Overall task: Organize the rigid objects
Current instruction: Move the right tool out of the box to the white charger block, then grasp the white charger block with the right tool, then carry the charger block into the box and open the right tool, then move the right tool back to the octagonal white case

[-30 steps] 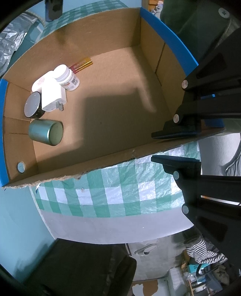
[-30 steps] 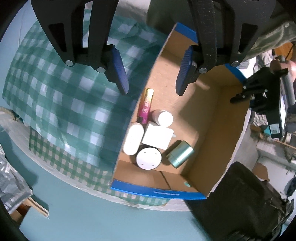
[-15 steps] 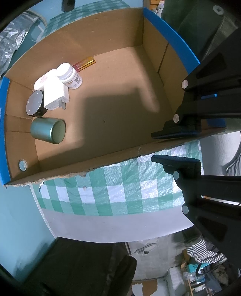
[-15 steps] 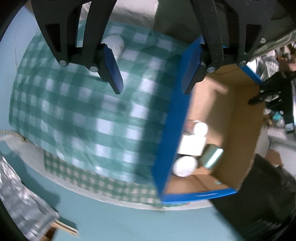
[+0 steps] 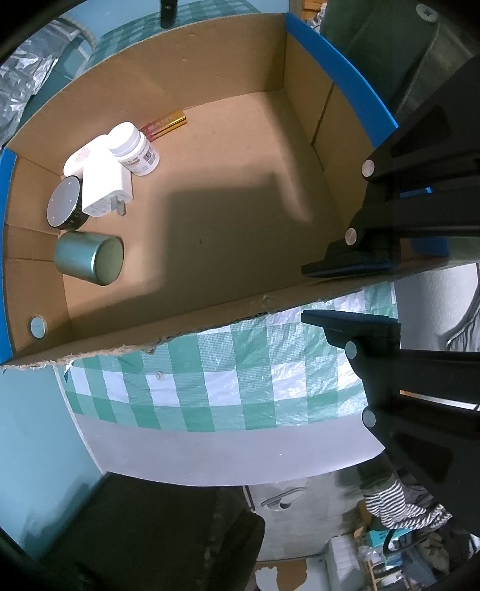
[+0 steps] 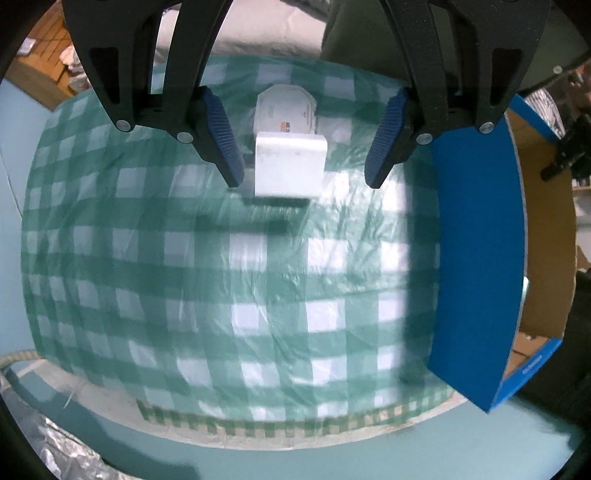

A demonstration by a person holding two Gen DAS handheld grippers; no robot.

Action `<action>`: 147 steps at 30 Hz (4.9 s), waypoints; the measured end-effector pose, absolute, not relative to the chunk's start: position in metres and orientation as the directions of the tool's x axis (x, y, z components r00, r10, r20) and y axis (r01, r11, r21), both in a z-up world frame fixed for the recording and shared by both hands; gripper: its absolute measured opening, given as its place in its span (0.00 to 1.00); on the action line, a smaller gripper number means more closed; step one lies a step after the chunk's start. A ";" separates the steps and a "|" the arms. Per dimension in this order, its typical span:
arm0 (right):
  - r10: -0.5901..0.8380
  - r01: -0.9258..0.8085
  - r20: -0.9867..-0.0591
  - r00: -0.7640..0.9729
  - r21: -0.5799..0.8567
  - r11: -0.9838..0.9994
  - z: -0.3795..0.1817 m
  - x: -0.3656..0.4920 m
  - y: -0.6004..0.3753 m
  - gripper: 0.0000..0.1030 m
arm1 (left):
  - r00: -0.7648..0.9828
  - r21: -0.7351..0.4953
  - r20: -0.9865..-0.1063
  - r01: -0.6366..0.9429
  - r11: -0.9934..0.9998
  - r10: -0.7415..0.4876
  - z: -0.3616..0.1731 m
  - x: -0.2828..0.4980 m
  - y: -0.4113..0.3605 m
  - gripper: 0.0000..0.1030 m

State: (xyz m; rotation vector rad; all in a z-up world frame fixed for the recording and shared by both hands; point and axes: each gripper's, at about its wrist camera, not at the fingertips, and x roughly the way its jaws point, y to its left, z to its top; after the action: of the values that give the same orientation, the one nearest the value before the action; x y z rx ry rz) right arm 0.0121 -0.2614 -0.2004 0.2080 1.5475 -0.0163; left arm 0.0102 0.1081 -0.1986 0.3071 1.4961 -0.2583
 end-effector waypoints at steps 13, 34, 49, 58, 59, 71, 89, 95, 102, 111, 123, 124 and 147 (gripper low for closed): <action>0.090 0.132 -0.996 0.002 0.090 0.987 -0.249 -0.005 -0.264 0.66 | 0.050 0.038 -0.999 0.357 0.933 0.022 -0.203 0.012 0.108 0.18; 0.077 0.054 -0.997 0.014 0.078 0.996 -0.241 -0.005 -0.248 0.48 | 0.042 0.033 -0.999 0.359 0.933 0.019 -0.206 0.014 0.107 0.18; 0.102 -0.005 -0.991 0.091 0.102 0.995 -0.186 0.014 -0.214 0.48 | 0.046 0.034 -0.999 0.362 0.931 0.019 -0.206 0.013 0.106 0.18; 0.135 -0.056 -0.981 0.137 0.129 0.990 -0.165 0.036 -0.203 0.48 | 0.050 0.032 -0.999 0.364 0.931 0.015 -0.205 0.013 0.107 0.18; 0.137 -0.061 -0.980 0.143 0.129 0.990 -0.164 0.040 -0.202 0.48 | 0.051 0.032 -0.999 0.364 0.931 0.015 -0.205 0.013 0.107 0.18; 0.196 -0.191 -0.961 0.194 0.159 0.969 -0.136 0.075 -0.150 0.48 | 0.054 0.028 -0.998 0.362 0.932 0.009 -0.203 0.013 0.110 0.18; 0.196 -0.393 -0.967 0.163 0.119 0.912 -0.151 0.117 -0.068 0.48 | 0.062 0.027 -0.998 0.355 0.935 0.005 -0.202 0.012 0.114 0.18; 0.182 -0.412 -0.974 0.136 0.112 0.904 -0.163 0.121 -0.057 0.48 | 0.065 0.027 -0.998 0.356 0.934 0.004 -0.202 0.011 0.114 0.18; 0.167 -0.415 -0.980 0.113 0.106 0.904 -0.175 0.124 -0.048 0.48 | 0.066 0.028 -0.998 0.358 0.933 0.005 -0.203 0.009 0.114 0.18; 0.162 -0.402 -0.977 0.137 0.095 0.911 -0.167 0.126 -0.046 0.49 | 0.065 0.027 -0.998 0.365 0.930 0.003 -0.203 0.009 0.113 0.18; 0.150 -0.354 -0.967 0.204 0.070 0.933 -0.134 0.122 -0.061 0.65 | 0.063 0.028 -0.998 0.389 0.921 0.004 -0.201 0.008 0.108 0.18; 0.150 -0.347 -0.967 0.206 0.071 0.935 -0.132 0.122 -0.063 0.65 | 0.063 0.025 -0.998 0.387 0.922 0.001 -0.201 0.008 0.108 0.18; 0.110 -0.116 -0.973 0.201 0.088 0.989 -0.128 0.078 -0.152 0.66 | 0.067 0.024 -0.998 0.392 0.920 -0.002 -0.200 0.006 0.107 0.18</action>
State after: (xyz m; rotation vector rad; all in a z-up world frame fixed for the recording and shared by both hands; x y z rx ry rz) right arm 0.0776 -0.1519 -0.1282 -0.0049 1.3592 0.1576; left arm 0.0064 0.1068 -0.2000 0.3221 1.4811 -0.3049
